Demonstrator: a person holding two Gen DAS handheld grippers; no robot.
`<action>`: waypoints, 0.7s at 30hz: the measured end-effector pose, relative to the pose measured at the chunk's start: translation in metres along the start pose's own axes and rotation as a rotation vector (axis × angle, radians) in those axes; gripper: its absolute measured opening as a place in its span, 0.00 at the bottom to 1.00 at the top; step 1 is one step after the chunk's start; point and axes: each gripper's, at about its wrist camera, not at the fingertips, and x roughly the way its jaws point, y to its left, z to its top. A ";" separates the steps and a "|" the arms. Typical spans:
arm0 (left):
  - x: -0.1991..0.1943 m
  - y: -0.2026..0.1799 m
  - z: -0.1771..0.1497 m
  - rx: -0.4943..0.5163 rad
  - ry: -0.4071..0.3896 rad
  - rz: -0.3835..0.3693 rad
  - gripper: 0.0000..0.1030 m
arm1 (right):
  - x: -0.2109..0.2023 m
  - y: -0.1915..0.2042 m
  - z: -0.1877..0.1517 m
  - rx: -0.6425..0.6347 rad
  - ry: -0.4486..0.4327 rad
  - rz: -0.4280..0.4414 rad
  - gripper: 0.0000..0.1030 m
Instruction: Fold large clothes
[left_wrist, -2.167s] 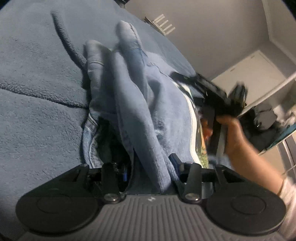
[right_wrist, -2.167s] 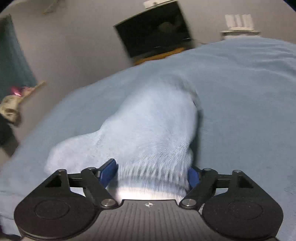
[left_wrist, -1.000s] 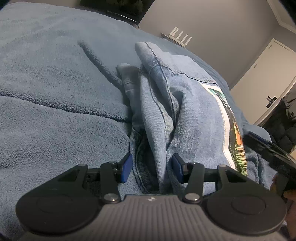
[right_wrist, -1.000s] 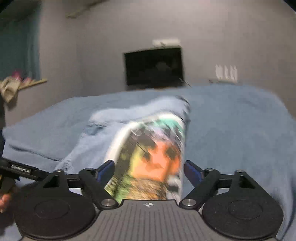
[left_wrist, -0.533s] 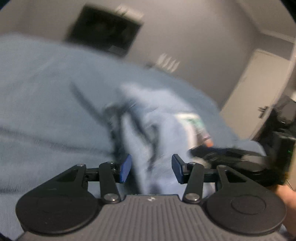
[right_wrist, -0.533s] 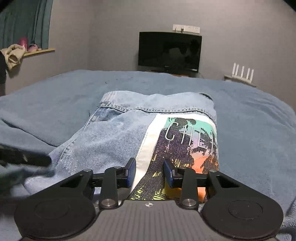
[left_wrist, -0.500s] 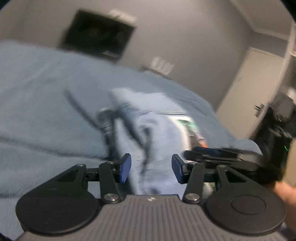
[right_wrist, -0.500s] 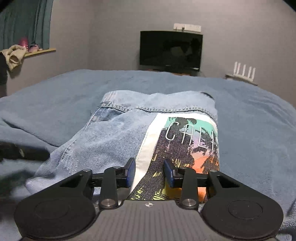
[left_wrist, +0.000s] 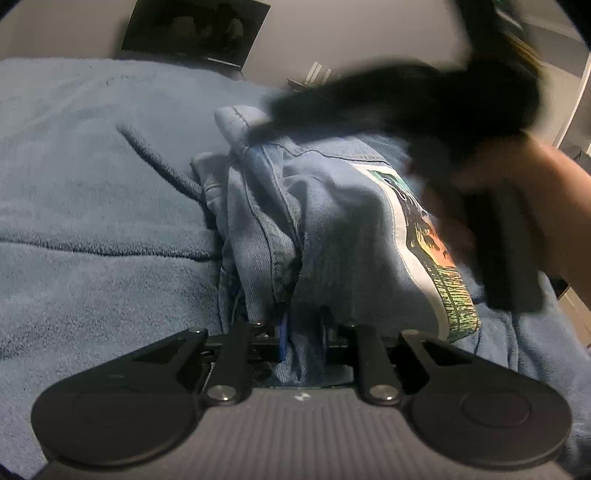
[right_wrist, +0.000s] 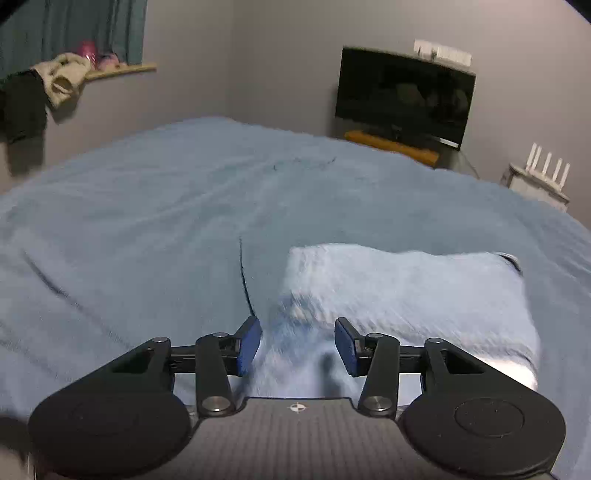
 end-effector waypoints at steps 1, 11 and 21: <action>0.001 0.000 0.001 -0.003 0.005 -0.004 0.10 | 0.010 0.004 0.007 0.003 0.013 -0.008 0.52; 0.004 0.012 0.000 -0.024 0.032 -0.008 0.09 | 0.089 0.004 0.018 0.074 0.152 0.020 0.33; 0.005 0.012 -0.005 -0.023 0.038 0.000 0.10 | 0.057 -0.039 0.022 0.133 -0.001 0.146 0.46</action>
